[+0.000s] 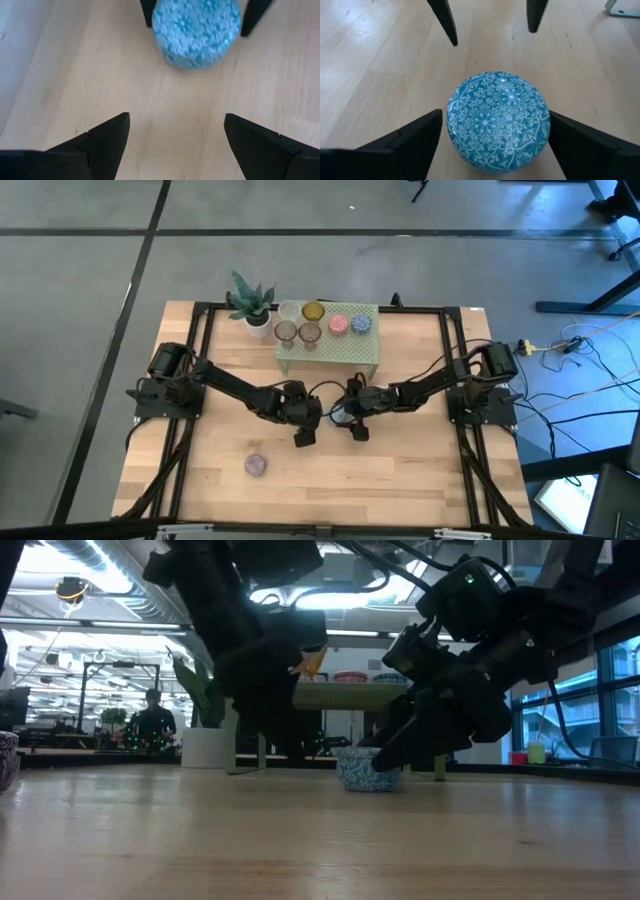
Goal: Pick & Place candle stick holders
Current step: Put the light blue scented candle on the shelf
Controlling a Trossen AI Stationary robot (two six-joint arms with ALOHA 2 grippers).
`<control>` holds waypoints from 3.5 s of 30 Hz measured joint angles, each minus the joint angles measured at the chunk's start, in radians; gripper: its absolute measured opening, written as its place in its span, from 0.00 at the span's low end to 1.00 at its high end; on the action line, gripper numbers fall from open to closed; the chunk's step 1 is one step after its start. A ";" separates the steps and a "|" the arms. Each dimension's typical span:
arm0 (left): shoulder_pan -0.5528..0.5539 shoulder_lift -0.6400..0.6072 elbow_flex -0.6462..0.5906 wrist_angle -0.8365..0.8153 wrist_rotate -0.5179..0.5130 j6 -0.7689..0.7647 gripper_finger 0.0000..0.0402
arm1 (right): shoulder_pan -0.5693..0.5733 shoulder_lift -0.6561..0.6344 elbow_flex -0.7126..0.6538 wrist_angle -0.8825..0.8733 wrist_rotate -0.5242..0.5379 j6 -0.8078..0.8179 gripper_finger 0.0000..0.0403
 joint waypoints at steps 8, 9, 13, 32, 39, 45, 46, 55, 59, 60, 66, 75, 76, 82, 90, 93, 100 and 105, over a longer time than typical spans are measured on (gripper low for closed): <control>-0.034 0.000 0.000 -0.097 -0.009 -0.059 0.80 | 0.000 0.000 0.000 0.004 0.000 0.001 0.71; -0.038 0.000 0.000 -0.110 -0.011 -0.075 0.80 | 0.000 0.000 0.000 0.004 0.000 0.001 0.71; -0.050 0.000 0.000 -0.177 -0.012 -0.157 0.80 | 0.000 0.000 0.000 0.004 0.000 0.001 0.73; -0.085 0.000 0.000 -0.315 -0.053 -0.275 0.80 | 0.045 -0.154 0.000 -0.079 0.039 0.003 0.74; -0.085 0.000 0.000 -0.323 -0.057 -0.286 0.80 | 0.052 -0.392 0.000 -0.337 0.203 -0.022 0.74; -0.085 0.000 0.000 -0.323 -0.071 -0.287 0.80 | 0.028 -0.572 0.000 -0.456 0.354 -0.096 0.75; -0.085 0.000 0.000 -0.323 -0.071 -0.287 0.80 | 0.019 -0.590 0.000 -0.453 0.362 -0.102 0.75; -0.085 0.000 0.000 -0.318 -0.079 -0.287 0.80 | -0.136 -0.594 0.000 -0.334 0.388 -0.044 0.75; -0.084 0.000 0.000 -0.316 -0.079 -0.291 0.80 | -0.188 -0.552 0.000 -0.248 0.331 0.015 0.75; -0.084 0.000 0.000 -0.317 -0.079 -0.294 0.80 | -0.196 -0.540 0.000 -0.229 0.307 0.015 0.75; -0.084 0.000 0.000 -0.316 -0.091 -0.289 0.80 | -0.225 -0.487 0.006 -0.184 0.282 0.003 0.75; -0.084 0.000 0.000 -0.309 -0.096 -0.288 0.80 | -0.267 -0.379 0.116 -0.254 0.254 0.001 0.75; -0.084 0.000 0.000 -0.310 -0.096 -0.288 0.80 | -0.267 -0.370 0.133 -0.276 0.254 0.001 0.75; -0.084 0.000 0.000 -0.310 -0.096 -0.286 0.80 | -0.266 -0.324 0.194 -0.344 0.259 -0.025 0.75; -0.084 0.001 0.000 -0.309 -0.095 -0.286 0.80 | -0.266 -0.302 0.209 -0.358 0.261 -0.046 0.75; -0.084 0.001 0.000 -0.309 -0.095 -0.287 0.80 | -0.266 -0.302 0.210 -0.368 0.289 -0.046 0.76; -0.084 0.001 0.000 -0.309 -0.094 -0.295 0.80 | -0.281 -0.302 0.210 -0.373 0.300 -0.019 0.84; -0.084 0.001 0.000 -0.309 -0.093 -0.296 0.80 | -0.286 -0.302 0.210 -0.377 0.283 -0.003 0.88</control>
